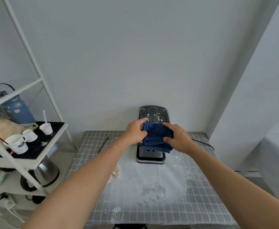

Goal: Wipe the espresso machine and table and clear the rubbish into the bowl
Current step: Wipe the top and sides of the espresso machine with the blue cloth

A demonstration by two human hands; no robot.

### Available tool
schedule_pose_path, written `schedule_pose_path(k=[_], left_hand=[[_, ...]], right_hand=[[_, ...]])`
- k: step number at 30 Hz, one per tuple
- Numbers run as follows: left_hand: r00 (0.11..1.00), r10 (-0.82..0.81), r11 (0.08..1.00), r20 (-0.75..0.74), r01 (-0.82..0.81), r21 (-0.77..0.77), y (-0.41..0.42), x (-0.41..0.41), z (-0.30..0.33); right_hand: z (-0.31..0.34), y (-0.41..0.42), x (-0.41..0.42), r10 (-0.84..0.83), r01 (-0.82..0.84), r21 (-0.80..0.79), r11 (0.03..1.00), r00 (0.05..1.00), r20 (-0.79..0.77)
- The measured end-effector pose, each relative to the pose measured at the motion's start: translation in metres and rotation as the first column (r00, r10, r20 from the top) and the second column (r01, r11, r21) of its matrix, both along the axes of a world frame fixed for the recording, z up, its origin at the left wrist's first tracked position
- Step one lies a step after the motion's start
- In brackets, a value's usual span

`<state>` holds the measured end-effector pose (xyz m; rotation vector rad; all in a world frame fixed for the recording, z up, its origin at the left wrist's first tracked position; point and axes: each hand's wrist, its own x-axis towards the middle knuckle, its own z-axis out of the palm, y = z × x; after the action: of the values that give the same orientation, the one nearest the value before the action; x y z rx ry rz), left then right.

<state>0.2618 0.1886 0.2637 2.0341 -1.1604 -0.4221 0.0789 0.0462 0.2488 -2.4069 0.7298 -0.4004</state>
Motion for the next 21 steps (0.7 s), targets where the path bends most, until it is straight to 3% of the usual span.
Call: schedule_pose_path(k=[11,15,17,21], left_hand=[[0.986,0.152,0.987,0.063,-0.148,-0.059,-0.083,0.058,0.009],[0.970,0.161,0.982,0.184,-0.176,0.068,-0.100,0.062,-0.016],[0.945,0.152,0.966,0.288,-0.204,0.158,-0.105,0.061,-0.028],[0.808,0.104,0.942,0.581,-0.267,0.203,-0.122,0.052,-0.032]], right_hand=[[0.005,-0.089,0.084,0.047,-0.047,-0.013,0.999,0.999,-0.008],[-0.021,-0.106,0.092,0.063,-0.066,-0.032,0.997,0.996,-0.069],[-0.034,-0.112,0.089,0.050,-0.062,-0.130,0.990,0.995,-0.088],[-0.049,-0.118,0.082,0.007,-0.029,-0.278,0.960,0.997,-0.079]])
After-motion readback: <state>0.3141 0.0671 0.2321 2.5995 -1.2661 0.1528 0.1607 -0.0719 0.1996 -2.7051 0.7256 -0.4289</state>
